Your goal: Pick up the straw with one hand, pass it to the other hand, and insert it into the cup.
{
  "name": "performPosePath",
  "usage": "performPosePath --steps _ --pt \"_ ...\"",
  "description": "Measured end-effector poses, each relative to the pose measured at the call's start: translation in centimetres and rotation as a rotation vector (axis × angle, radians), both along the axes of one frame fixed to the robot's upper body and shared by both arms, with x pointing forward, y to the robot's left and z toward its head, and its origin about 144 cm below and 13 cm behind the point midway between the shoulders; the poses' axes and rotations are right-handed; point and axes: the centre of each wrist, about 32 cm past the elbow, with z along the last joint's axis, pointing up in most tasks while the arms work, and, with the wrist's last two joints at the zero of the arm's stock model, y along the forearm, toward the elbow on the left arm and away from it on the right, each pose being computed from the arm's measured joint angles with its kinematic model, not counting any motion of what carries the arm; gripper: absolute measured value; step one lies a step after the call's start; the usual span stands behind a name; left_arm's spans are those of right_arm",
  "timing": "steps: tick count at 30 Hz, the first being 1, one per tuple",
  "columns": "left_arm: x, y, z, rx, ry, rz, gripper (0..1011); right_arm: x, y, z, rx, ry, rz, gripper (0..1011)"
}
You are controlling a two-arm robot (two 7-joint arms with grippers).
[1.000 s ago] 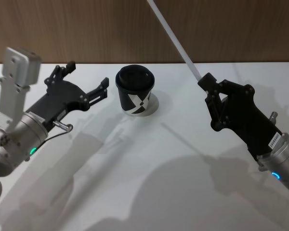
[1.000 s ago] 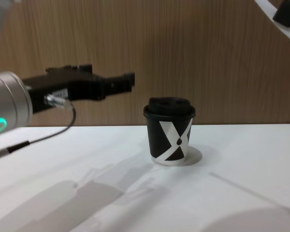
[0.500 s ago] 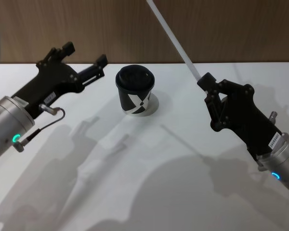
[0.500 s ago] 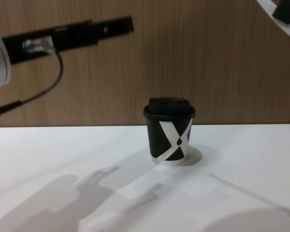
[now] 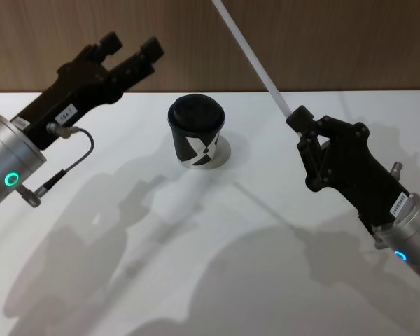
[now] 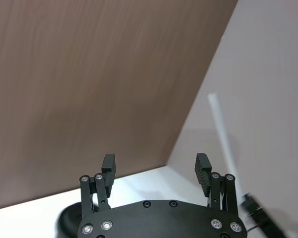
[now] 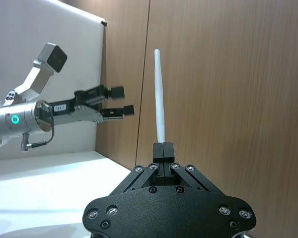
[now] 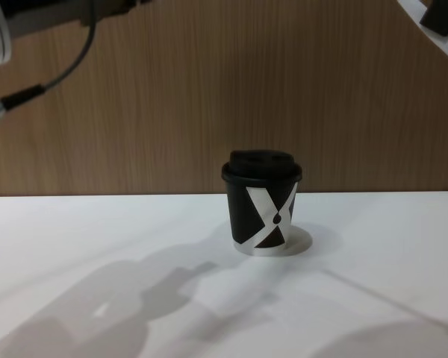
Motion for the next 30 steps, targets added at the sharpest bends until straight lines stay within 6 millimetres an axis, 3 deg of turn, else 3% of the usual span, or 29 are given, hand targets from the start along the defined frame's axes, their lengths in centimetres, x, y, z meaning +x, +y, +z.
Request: performPosePath --steps 14,30 --pt "0.4 -1.1 1.5 -0.202 0.082 -0.225 1003 0.0 0.0 0.0 0.001 0.000 0.001 0" --pt "1.3 -3.7 1.6 -0.336 0.193 -0.465 1003 0.0 0.0 0.0 0.001 0.000 0.001 0"
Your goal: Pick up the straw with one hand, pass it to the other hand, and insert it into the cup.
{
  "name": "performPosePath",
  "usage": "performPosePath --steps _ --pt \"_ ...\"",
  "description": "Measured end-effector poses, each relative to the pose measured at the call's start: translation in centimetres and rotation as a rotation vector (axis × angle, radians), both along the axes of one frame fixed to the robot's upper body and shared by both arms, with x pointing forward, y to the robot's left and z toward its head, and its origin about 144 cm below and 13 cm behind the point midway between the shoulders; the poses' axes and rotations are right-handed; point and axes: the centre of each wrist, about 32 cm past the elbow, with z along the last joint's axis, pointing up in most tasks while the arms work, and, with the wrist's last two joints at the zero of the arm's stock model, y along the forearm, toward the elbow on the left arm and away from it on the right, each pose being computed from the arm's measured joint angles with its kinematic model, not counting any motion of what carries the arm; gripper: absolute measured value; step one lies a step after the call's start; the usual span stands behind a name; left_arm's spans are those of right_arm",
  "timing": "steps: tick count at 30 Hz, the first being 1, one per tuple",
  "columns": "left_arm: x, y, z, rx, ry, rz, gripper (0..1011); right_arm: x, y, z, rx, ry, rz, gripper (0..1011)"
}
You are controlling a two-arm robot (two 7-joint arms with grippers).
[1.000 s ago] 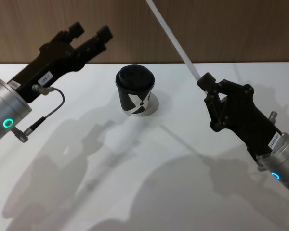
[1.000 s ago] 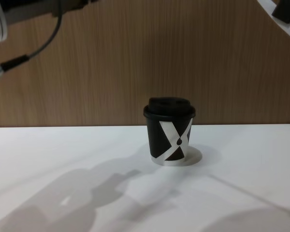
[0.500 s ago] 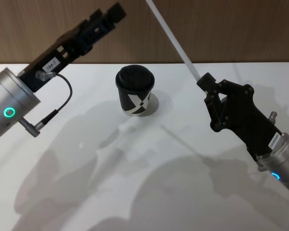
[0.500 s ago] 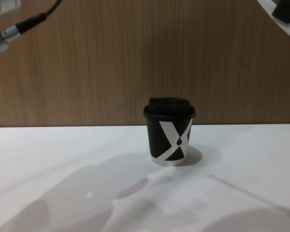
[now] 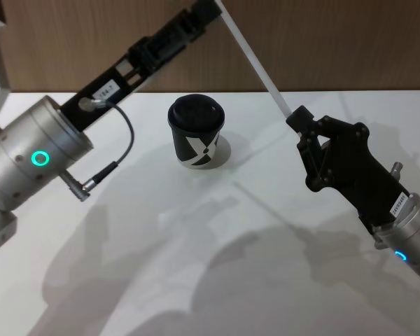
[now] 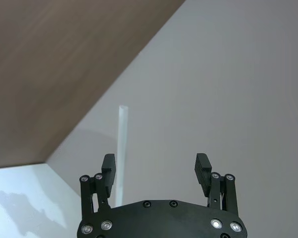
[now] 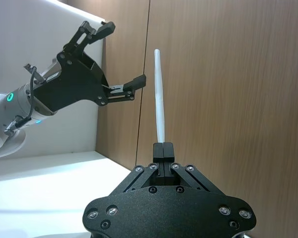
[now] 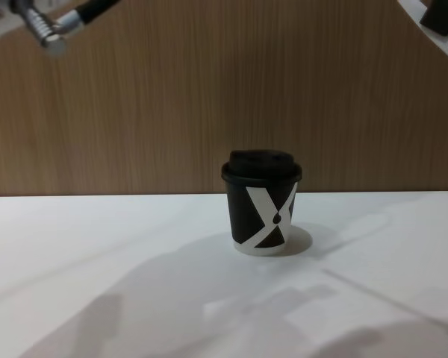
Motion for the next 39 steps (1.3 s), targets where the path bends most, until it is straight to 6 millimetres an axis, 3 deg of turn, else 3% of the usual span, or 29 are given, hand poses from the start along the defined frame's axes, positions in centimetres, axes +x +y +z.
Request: performPosePath --steps 13,39 --pt "1.2 -2.2 -0.7 -0.031 0.059 -0.088 1003 0.0 0.0 0.0 0.000 0.000 0.000 0" --pt "2.4 -3.9 -1.6 -0.027 0.099 -0.106 1003 0.0 0.0 0.0 0.000 0.000 0.000 0"
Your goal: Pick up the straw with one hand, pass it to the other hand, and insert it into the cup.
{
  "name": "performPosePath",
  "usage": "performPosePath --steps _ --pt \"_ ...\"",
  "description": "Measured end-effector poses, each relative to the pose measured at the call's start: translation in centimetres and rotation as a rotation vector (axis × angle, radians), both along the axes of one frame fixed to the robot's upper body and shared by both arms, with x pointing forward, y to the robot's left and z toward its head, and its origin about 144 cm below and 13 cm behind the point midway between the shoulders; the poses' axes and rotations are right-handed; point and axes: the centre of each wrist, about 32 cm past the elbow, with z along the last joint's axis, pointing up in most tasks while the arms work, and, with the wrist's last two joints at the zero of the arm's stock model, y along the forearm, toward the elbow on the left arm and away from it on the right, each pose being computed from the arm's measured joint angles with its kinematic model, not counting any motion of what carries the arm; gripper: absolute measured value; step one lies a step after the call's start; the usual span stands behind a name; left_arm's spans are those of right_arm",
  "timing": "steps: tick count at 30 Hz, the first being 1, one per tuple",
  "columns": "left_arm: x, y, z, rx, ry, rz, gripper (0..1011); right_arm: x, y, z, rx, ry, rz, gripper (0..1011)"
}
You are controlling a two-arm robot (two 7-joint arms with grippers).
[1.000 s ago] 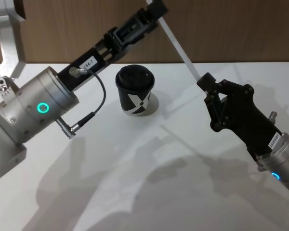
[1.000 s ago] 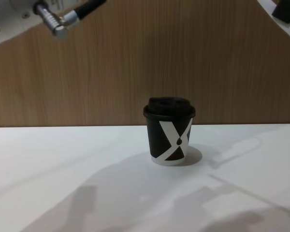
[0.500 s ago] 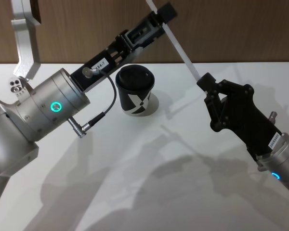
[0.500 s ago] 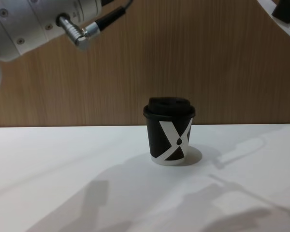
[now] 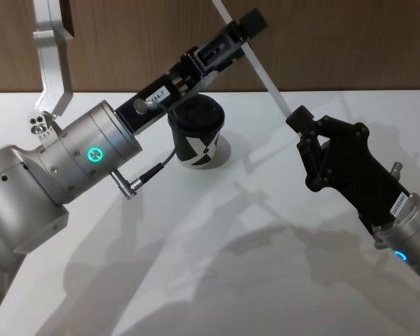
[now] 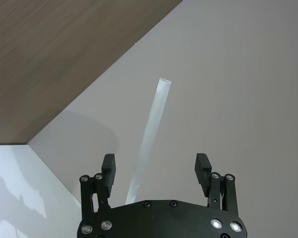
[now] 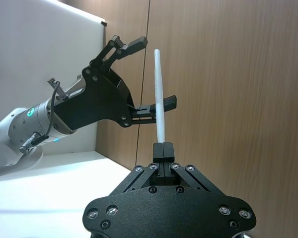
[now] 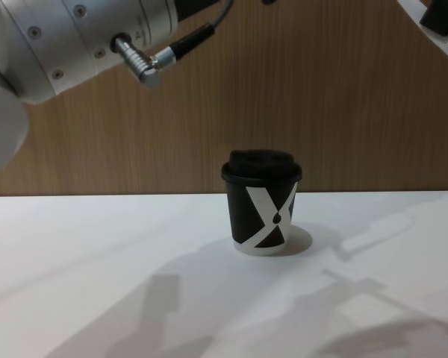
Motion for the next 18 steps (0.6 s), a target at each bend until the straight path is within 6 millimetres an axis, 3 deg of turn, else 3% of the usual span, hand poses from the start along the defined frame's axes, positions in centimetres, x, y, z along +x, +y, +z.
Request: performPosePath --steps 7,18 --pt "0.17 -0.23 -0.09 0.001 0.001 -0.002 930 0.00 0.00 0.00 0.000 0.000 0.000 0" --pt "0.27 -0.40 -0.13 0.002 0.002 -0.005 585 0.00 0.00 0.00 0.000 0.000 0.000 1"
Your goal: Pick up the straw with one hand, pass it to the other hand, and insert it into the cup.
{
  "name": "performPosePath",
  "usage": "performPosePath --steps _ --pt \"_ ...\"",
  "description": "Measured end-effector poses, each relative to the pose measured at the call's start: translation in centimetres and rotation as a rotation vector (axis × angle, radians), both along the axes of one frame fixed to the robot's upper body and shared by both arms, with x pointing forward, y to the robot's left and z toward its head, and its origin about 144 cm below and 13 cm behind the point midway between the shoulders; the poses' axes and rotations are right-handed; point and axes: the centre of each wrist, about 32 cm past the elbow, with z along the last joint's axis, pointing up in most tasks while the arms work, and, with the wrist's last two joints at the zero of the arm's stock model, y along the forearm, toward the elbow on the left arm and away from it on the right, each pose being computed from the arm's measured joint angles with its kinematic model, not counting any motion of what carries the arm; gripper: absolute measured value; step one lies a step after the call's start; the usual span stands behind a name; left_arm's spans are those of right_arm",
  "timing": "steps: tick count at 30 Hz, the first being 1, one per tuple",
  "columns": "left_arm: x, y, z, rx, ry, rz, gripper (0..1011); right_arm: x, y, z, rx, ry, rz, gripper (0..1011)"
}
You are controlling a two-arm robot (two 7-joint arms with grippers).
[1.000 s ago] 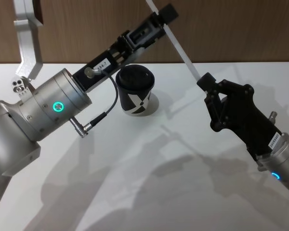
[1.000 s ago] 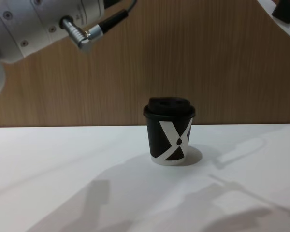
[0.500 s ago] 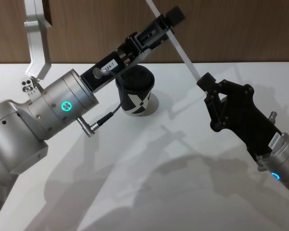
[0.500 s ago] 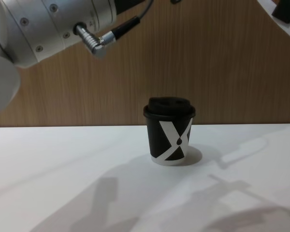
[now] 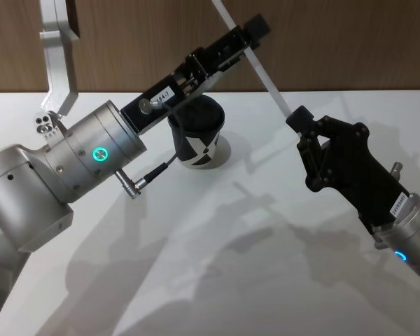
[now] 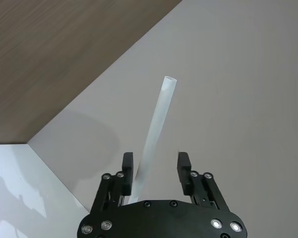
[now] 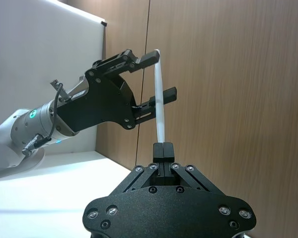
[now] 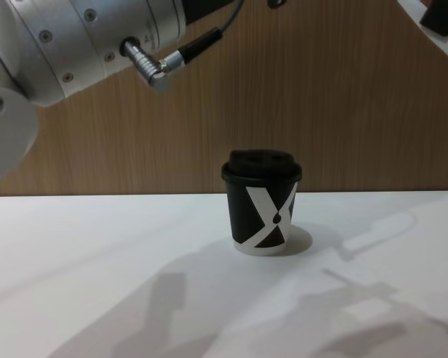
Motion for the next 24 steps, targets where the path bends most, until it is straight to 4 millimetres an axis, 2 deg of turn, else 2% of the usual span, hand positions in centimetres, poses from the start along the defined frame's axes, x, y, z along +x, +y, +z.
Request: performPosePath --steps 10,15,24 --pt "0.03 -0.07 -0.03 0.000 0.000 -0.001 253 0.00 0.00 0.00 0.000 0.000 0.000 0" --pt "0.05 -0.09 -0.02 0.000 0.000 -0.001 124 0.00 0.00 0.00 0.000 0.000 0.000 0" --pt "0.06 -0.12 -0.04 0.001 0.000 -0.002 59 0.00 0.00 0.00 0.000 0.000 0.000 6"
